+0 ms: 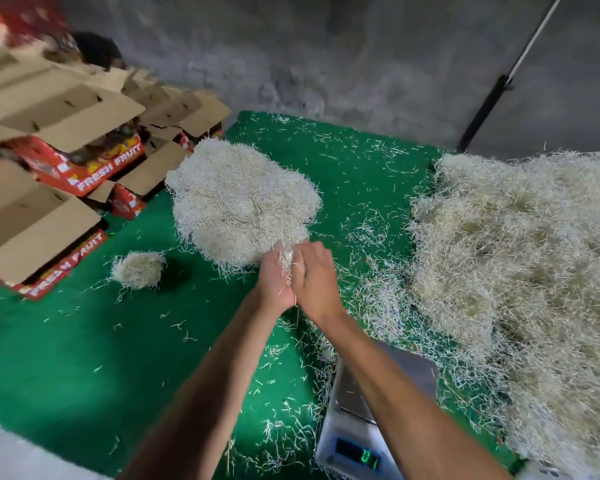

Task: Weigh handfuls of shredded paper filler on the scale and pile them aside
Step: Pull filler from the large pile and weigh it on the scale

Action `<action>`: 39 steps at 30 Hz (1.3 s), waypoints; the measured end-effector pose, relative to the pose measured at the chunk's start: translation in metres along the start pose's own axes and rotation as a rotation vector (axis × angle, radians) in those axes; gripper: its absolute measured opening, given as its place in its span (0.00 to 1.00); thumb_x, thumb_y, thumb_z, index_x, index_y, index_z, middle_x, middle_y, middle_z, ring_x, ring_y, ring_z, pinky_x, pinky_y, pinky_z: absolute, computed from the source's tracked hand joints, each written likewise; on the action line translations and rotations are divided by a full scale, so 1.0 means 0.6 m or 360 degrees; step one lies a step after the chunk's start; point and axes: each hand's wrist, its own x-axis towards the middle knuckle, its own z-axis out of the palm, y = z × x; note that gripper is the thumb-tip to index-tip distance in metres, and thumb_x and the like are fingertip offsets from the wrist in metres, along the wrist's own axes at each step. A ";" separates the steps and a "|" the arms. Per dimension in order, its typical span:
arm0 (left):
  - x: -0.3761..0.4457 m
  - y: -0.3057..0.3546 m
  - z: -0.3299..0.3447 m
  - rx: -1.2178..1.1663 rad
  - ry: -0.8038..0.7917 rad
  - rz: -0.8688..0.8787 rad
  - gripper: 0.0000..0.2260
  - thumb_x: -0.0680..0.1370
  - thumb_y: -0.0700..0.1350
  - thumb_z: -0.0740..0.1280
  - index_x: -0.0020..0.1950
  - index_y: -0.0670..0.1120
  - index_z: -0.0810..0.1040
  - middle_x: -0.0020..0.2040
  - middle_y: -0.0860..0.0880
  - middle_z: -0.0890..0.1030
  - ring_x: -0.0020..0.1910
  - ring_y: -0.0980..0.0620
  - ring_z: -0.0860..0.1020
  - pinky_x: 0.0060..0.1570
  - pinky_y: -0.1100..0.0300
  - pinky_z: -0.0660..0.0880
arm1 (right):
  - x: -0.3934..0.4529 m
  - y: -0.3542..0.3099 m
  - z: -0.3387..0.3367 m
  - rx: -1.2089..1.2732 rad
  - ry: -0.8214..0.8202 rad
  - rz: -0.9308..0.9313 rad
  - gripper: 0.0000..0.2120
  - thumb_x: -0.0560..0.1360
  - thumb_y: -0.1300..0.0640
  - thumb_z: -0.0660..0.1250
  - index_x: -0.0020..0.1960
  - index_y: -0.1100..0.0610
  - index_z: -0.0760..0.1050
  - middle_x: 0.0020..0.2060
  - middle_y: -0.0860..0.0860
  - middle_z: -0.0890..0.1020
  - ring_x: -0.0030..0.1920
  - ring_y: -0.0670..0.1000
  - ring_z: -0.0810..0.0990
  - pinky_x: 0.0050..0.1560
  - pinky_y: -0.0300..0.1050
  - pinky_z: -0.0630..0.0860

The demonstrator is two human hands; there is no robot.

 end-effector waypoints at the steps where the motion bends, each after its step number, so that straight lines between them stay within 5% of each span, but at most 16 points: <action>1: 0.012 0.000 -0.002 -0.0252 -0.0107 -0.0055 0.21 0.86 0.49 0.54 0.61 0.35 0.81 0.52 0.36 0.80 0.55 0.51 0.84 0.59 0.59 0.78 | 0.015 -0.003 0.009 -0.0075 -0.0077 0.0093 0.14 0.85 0.59 0.52 0.49 0.57 0.75 0.41 0.50 0.75 0.42 0.51 0.73 0.44 0.43 0.69; 2: 0.027 -0.006 -0.010 -0.0241 -0.0118 0.0016 0.21 0.87 0.48 0.53 0.64 0.36 0.79 0.54 0.32 0.80 0.57 0.43 0.83 0.60 0.54 0.78 | 0.035 -0.005 0.014 -0.0111 -0.0129 0.0166 0.14 0.86 0.59 0.52 0.46 0.57 0.73 0.38 0.50 0.74 0.38 0.51 0.73 0.39 0.42 0.69; 4: 0.037 -0.004 -0.023 0.0339 -0.0078 0.0297 0.11 0.86 0.44 0.58 0.53 0.48 0.80 0.43 0.51 0.85 0.47 0.54 0.83 0.45 0.63 0.81 | 0.078 0.008 0.024 -0.0094 -0.0179 0.0226 0.13 0.86 0.59 0.53 0.46 0.59 0.72 0.38 0.52 0.75 0.37 0.54 0.76 0.37 0.49 0.73; 7: 0.075 -0.021 -0.053 0.0815 -0.0043 0.0296 0.12 0.82 0.41 0.65 0.47 0.59 0.71 0.37 0.54 0.80 0.37 0.58 0.81 0.33 0.72 0.75 | 0.119 -0.012 0.049 -0.0056 -0.0257 0.0158 0.23 0.85 0.47 0.44 0.49 0.59 0.72 0.50 0.57 0.78 0.54 0.57 0.76 0.60 0.58 0.74; 10: 0.146 -0.059 -0.121 0.0592 0.0419 0.0171 0.10 0.82 0.39 0.63 0.63 0.42 0.76 0.55 0.47 0.81 0.54 0.47 0.81 0.52 0.65 0.79 | 0.145 -0.006 0.069 0.0101 -0.0318 0.0239 0.25 0.84 0.43 0.40 0.54 0.54 0.74 0.73 0.53 0.70 0.78 0.50 0.61 0.81 0.58 0.53; 12: 0.186 -0.072 -0.157 0.0058 0.0766 -0.0114 0.20 0.80 0.44 0.69 0.71 0.44 0.70 0.66 0.44 0.76 0.64 0.43 0.76 0.65 0.50 0.76 | 0.151 0.023 0.074 0.0272 -0.0298 0.0297 0.25 0.86 0.41 0.40 0.57 0.50 0.73 0.69 0.50 0.73 0.75 0.48 0.66 0.78 0.54 0.60; 14: 0.228 -0.090 -0.178 0.0346 0.0955 -0.0039 0.21 0.76 0.44 0.75 0.63 0.46 0.70 0.59 0.49 0.75 0.61 0.44 0.76 0.60 0.51 0.77 | 0.145 0.050 0.077 0.0337 -0.0307 0.0305 0.22 0.87 0.42 0.43 0.55 0.50 0.73 0.58 0.46 0.77 0.63 0.43 0.73 0.69 0.47 0.68; 17: 0.286 -0.118 -0.180 0.0821 0.0746 0.0030 0.13 0.71 0.34 0.75 0.50 0.43 0.75 0.57 0.47 0.74 0.57 0.44 0.75 0.55 0.57 0.78 | 0.121 0.092 0.086 0.0254 -0.0363 0.0302 0.15 0.87 0.48 0.53 0.55 0.50 0.78 0.69 0.45 0.75 0.70 0.38 0.68 0.76 0.42 0.59; 20: 0.319 -0.144 -0.171 0.1235 0.0557 0.0180 0.14 0.72 0.31 0.71 0.55 0.44 0.81 0.61 0.44 0.78 0.57 0.47 0.76 0.54 0.66 0.73 | 0.103 0.139 0.080 0.0145 -0.0466 0.0343 0.12 0.86 0.54 0.58 0.58 0.53 0.80 0.76 0.45 0.69 0.73 0.40 0.62 0.76 0.42 0.49; 23: 0.331 -0.151 -0.170 0.1664 0.0493 0.0267 0.17 0.74 0.39 0.74 0.62 0.48 0.82 0.64 0.48 0.81 0.61 0.47 0.75 0.59 0.58 0.65 | 0.107 0.175 0.061 0.0050 -0.0552 0.0346 0.12 0.85 0.56 0.58 0.62 0.54 0.80 0.76 0.48 0.69 0.75 0.44 0.64 0.77 0.41 0.52; 31: 0.229 -0.101 -0.105 0.1720 0.0403 0.0369 0.25 0.78 0.53 0.71 0.74 0.50 0.73 0.75 0.50 0.72 0.74 0.45 0.67 0.76 0.46 0.60 | 0.107 0.148 0.008 0.0084 -0.0421 0.0355 0.16 0.86 0.53 0.57 0.71 0.51 0.74 0.74 0.45 0.71 0.75 0.44 0.66 0.78 0.43 0.56; 39: 0.093 -0.072 0.090 0.1441 -0.0191 0.0560 0.23 0.78 0.50 0.73 0.73 0.49 0.75 0.70 0.50 0.78 0.66 0.52 0.78 0.70 0.51 0.72 | -0.007 0.195 -0.115 -0.0113 -0.0259 0.0397 0.17 0.84 0.58 0.61 0.73 0.56 0.73 0.71 0.48 0.73 0.71 0.42 0.66 0.79 0.45 0.59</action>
